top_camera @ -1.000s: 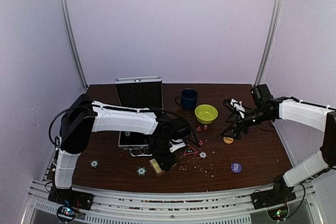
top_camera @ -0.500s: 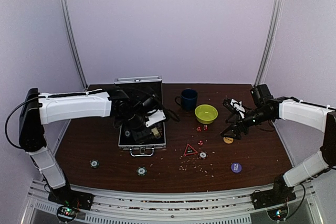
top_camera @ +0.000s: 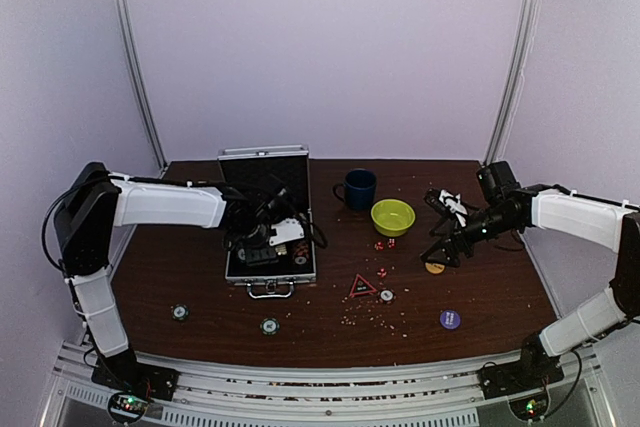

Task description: Pack up texas hold em set

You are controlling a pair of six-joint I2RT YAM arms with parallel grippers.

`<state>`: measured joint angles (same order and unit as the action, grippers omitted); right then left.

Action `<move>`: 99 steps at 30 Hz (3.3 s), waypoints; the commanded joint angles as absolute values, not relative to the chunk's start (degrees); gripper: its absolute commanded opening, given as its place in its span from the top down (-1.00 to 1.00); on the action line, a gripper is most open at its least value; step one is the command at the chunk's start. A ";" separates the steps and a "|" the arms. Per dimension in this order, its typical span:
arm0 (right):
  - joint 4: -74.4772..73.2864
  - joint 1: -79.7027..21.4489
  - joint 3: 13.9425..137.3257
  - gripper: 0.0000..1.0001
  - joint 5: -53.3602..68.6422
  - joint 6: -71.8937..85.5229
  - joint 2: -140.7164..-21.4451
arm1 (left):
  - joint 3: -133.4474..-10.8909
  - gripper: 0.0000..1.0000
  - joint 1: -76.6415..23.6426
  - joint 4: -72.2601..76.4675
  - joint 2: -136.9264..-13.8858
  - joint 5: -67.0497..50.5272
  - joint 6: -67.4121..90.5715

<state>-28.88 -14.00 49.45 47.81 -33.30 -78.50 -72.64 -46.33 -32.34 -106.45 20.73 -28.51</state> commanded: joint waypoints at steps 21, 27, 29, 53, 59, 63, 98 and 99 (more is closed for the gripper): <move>-30.41 -13.93 49.66 -0.94 48.82 -35.16 -79.25 | -72.85 -0.25 -46.41 -34.55 -107.23 13.22 -33.99; -30.51 -13.97 49.70 -0.94 48.72 -35.31 -79.74 | -73.93 -0.96 -46.43 -34.43 -106.45 16.43 -34.02; -30.98 -13.97 49.88 -0.94 48.73 -35.70 -80.04 | -75.01 -0.96 -46.43 -35.05 -104.81 15.85 -33.79; -30.41 -13.89 49.31 -0.94 47.12 -35.27 -78.40 | -85.50 -0.40 -42.20 -30.31 -115.26 27.00 -17.76; -30.48 -13.89 49.37 -0.93 47.11 -35.42 -78.70 | -85.14 -0.35 -42.11 -34.57 -116.83 24.36 -18.37; -30.66 -13.86 49.52 -0.93 47.11 -35.63 -79.09 | -83.79 -0.30 -42.19 -35.68 -116.14 21.19 -18.49; -37.80 -29.01 64.91 -0.76 32.78 -38.33 -88.23 | -81.23 -0.96 -43.51 -27.21 -88.60 13.74 -12.21; -38.52 -30.71 66.24 -0.73 30.98 -38.93 -89.73 | -80.03 -0.96 -43.51 -25.39 -87.61 12.28 -12.14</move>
<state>-34.39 -25.26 62.04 39.53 -36.58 -85.19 -84.05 -43.24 -33.23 -92.84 20.16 -13.78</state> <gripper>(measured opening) 0.887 0.980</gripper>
